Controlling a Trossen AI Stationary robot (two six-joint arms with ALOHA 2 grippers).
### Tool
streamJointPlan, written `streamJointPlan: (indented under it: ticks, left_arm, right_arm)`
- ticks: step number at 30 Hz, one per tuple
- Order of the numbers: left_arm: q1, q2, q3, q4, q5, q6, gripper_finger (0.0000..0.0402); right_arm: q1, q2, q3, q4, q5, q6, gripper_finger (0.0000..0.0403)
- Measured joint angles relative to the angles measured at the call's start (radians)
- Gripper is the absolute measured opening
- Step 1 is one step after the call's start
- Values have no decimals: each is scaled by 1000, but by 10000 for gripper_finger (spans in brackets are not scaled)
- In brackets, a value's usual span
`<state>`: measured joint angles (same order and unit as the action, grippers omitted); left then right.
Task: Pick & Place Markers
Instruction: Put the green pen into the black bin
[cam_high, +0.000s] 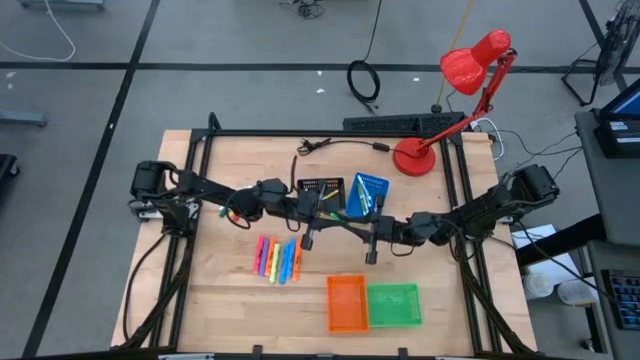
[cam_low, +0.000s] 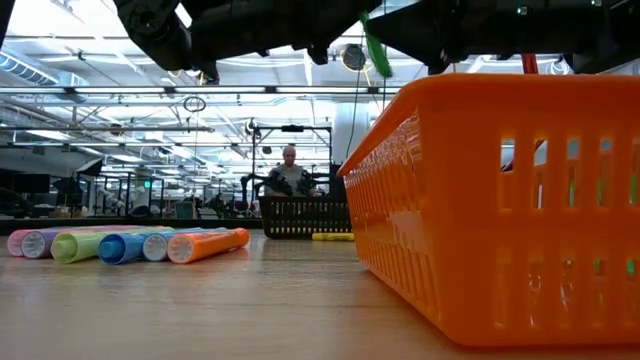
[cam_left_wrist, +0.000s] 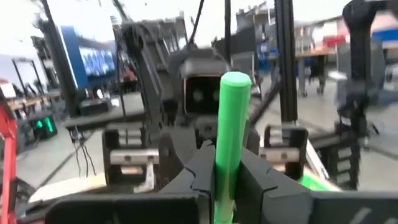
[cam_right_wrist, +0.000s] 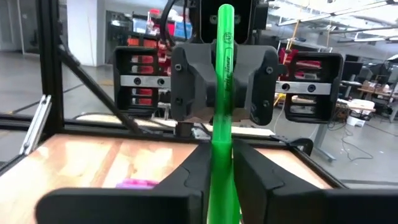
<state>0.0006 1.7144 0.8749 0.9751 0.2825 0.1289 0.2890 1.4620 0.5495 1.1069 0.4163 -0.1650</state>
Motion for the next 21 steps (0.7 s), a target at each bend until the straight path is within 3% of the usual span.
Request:
streamJointPlan:
  ticks: [4,11,14,16,21]
  left_arm:
    - [3,-70,-2,-147,-48,71,31]
    - [22,-251,-2,-641,-221,213,31]
    - [39,-269,-1,-815,-306,251,31]
    - [58,-258,-3,-859,-338,260,31]
    - [114,-141,-2,-794,-360,305,31]
  right_arm:
    - [1,-1,0,-28,2,0,80]
    - [1,-1,0,-50,3,33,112]
    - [1,-1,0,-49,4,33,117]
    - [-2,-1,0,-50,4,33,118]
    - [-15,-1,0,-52,3,52,114]
